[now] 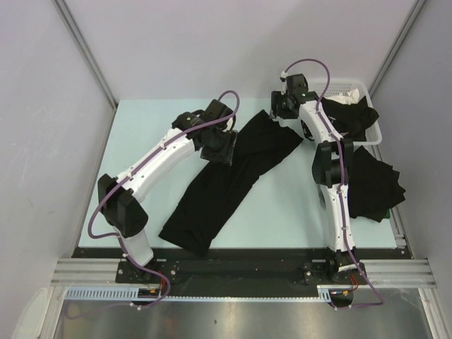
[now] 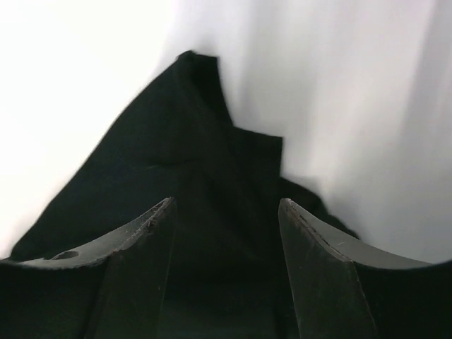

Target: Fold and stack the t-shirts

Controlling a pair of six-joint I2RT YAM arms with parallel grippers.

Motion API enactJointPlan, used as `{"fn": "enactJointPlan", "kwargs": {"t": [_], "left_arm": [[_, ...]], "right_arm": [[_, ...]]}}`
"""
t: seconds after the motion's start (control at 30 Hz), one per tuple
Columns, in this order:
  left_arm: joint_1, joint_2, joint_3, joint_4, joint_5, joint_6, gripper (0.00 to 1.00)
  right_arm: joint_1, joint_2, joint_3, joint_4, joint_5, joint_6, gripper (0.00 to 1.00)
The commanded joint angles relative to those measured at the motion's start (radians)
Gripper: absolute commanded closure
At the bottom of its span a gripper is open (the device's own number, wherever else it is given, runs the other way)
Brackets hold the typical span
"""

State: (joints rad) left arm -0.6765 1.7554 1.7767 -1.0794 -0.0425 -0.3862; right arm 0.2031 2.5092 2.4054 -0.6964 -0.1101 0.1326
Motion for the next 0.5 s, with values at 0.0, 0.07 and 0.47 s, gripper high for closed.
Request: {"fn": "enactJointPlan", "kwargs": {"t": [0.0,0.07,0.47], "left_arm": [[0.008,-0.034,-0.006,0.004,-0.011,-0.02,0.42],[0.008,-0.027,-0.002,-0.002,-0.01,-0.022,0.42],[0.022,0.018,0.046,-0.011,0.009,-0.01,0.41]], "right_arm": [[-0.03,0.019,0.064,0.0,0.009,-0.042,0.35],[-0.036,0.028,0.063,-0.003,0.0,-0.044,0.35],[-0.036,0.076,0.058,0.0,-0.045,-0.028,0.35]]}}
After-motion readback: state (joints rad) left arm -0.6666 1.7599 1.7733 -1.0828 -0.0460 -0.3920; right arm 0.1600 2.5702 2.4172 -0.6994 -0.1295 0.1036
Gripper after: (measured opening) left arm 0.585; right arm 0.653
